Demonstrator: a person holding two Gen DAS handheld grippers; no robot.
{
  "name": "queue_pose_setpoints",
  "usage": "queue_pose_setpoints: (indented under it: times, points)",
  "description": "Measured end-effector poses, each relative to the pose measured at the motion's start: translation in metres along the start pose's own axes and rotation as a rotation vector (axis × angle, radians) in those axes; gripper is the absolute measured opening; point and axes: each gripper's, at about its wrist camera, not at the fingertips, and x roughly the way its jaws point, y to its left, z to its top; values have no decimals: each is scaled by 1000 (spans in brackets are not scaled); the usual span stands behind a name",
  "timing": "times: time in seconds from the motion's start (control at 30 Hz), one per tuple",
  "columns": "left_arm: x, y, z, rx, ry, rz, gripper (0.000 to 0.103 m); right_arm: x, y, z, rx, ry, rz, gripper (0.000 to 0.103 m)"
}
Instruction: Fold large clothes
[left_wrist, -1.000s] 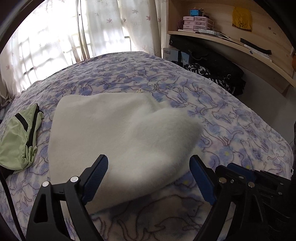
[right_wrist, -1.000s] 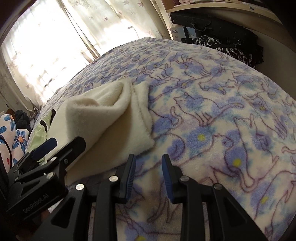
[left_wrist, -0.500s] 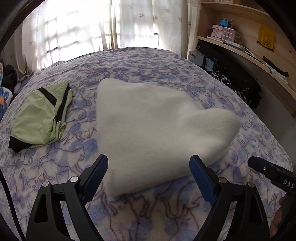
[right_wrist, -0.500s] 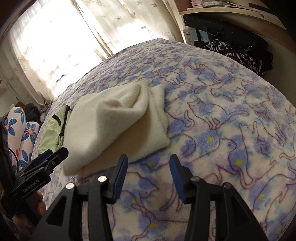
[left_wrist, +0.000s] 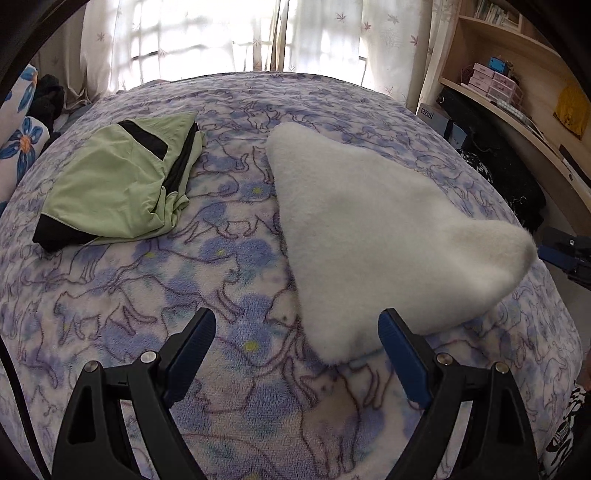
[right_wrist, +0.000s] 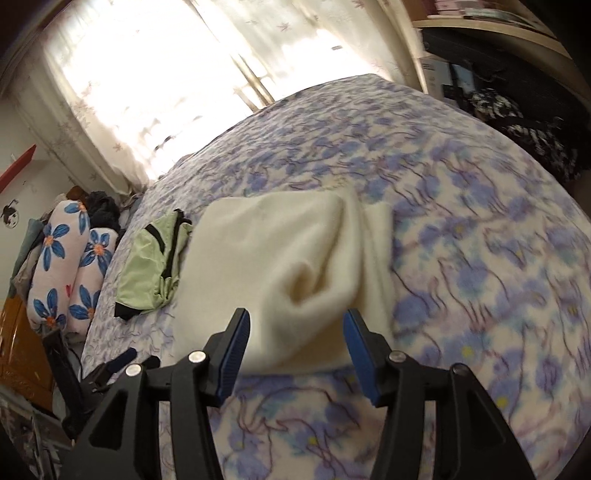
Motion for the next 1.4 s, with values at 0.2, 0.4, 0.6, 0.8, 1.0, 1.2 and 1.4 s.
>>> queue_pose_setpoints:
  times: [0.2, 0.4, 0.6, 0.8, 1.0, 1.2, 1.4]
  points:
    - [26, -2, 18, -33, 45, -62, 88, 67, 7, 25, -91, 220, 6, 53]
    - [46, -9, 29, -26, 75, -56, 88, 100, 5, 14, -122, 292, 9, 24]
    - [44, -16, 38, -27, 55, -90, 88, 16, 30, 11, -316, -44, -17, 14]
    - [62, -38, 30, 20, 76, -96, 89, 49, -30, -7, -212, 58, -109, 13]
    - [79, -47, 24, 46, 118, -90, 89, 60, -65, -6, -11, 131, 6, 25]
    - [75, -41, 53, 72, 111, -86, 89, 57, -72, 32, 44, 58, -8, 45]
    - [103, -42, 100, 29, 138, -114, 89, 109, -88, 79, 133, 86, -53, 45]
